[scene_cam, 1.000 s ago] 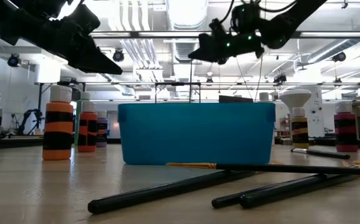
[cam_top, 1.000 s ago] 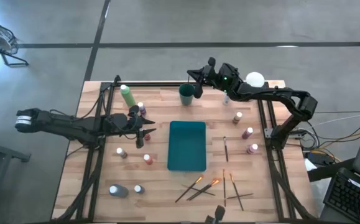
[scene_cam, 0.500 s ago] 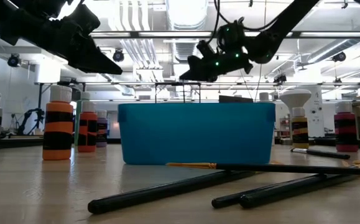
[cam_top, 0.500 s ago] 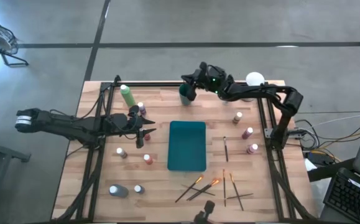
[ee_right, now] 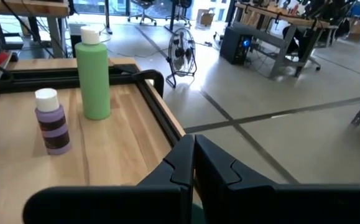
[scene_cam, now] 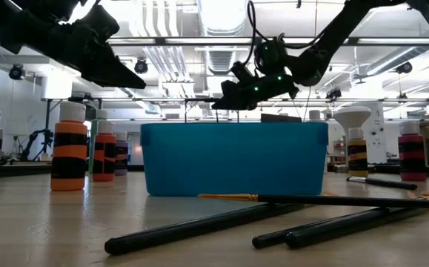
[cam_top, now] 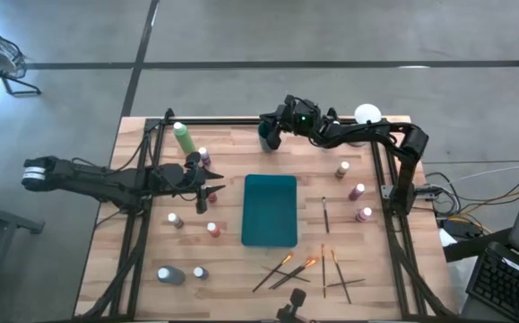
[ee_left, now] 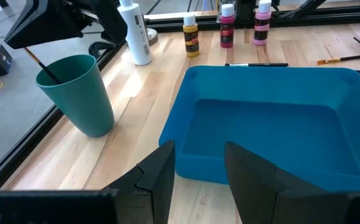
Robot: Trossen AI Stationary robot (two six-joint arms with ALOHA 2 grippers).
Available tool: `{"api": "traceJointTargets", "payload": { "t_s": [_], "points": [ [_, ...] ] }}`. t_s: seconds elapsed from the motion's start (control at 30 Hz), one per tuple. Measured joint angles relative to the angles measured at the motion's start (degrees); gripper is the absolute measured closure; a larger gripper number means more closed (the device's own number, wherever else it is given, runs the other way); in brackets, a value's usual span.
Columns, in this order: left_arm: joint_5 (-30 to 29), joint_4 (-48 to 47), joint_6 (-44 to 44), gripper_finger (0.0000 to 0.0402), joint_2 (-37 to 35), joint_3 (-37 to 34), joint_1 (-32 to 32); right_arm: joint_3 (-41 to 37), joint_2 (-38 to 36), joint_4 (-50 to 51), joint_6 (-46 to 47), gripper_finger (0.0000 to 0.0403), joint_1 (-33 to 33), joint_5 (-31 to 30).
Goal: Pick & Place Paint Supplies
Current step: Put the gold paint brush into the green cup
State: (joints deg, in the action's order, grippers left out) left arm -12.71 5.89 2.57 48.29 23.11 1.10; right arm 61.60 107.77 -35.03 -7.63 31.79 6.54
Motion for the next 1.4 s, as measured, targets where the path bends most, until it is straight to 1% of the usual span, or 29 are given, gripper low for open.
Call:
{"api": "traceJointTargets", "payload": {
  "t_s": [0.63, 1.4],
  "points": [
    [0.0, 0.0, 0.0, 0.0257, 0.0, 0.0, 0.0, -2.1, 0.5, 0.5, 0.2, 0.0395, 0.0, 0.0],
    [0.0, 0.0, 0.0, 0.0257, 0.0, 0.0, 0.0, -2.3, 0.5, 0.7, 0.2, 0.039, 0.0, 0.0]
  ]
}}
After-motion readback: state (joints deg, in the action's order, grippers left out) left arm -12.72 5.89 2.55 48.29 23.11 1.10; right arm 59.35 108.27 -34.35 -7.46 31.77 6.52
